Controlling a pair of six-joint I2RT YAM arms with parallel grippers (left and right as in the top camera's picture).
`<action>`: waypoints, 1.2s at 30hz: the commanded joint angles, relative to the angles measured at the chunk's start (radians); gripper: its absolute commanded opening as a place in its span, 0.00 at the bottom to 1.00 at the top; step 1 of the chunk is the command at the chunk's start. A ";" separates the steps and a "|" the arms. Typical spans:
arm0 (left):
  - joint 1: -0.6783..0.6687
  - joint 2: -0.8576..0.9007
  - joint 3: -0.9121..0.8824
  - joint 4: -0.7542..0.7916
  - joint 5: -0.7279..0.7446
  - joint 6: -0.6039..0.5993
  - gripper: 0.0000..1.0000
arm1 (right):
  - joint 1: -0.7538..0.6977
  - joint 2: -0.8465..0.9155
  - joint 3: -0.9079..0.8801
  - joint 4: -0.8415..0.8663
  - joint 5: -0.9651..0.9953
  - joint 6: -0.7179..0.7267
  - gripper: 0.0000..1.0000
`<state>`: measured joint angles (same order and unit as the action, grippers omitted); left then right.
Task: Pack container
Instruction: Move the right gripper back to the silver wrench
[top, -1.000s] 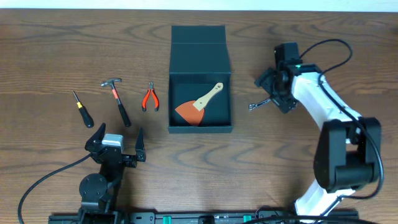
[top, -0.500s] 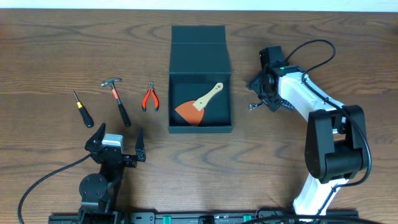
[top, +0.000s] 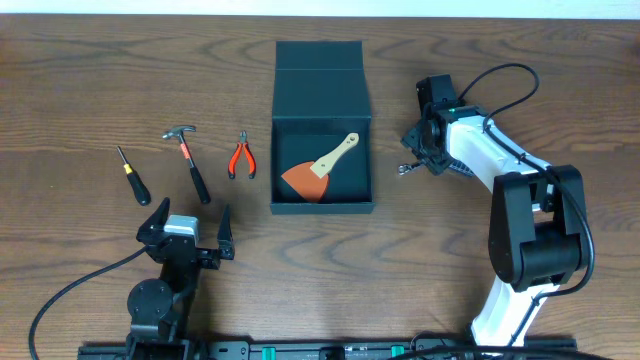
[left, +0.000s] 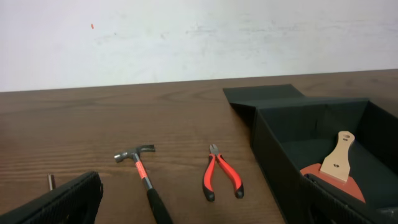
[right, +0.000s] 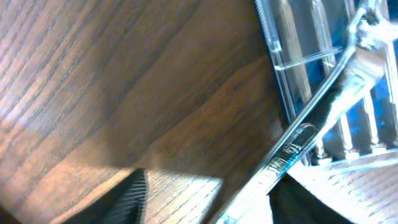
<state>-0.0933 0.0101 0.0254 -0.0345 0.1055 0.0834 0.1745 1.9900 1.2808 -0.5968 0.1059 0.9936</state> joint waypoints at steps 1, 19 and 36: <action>-0.001 -0.006 -0.021 -0.027 0.022 0.010 0.98 | 0.009 0.027 -0.005 0.003 0.011 0.024 0.46; -0.001 -0.006 -0.021 -0.027 0.022 0.010 0.99 | 0.008 0.027 -0.005 0.003 0.018 0.042 0.14; -0.001 -0.006 -0.021 -0.027 0.021 0.010 0.98 | 0.008 0.026 -0.005 0.007 0.046 0.042 0.04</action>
<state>-0.0933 0.0101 0.0254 -0.0345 0.1055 0.0837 0.1745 1.9965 1.2804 -0.5930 0.1200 1.0302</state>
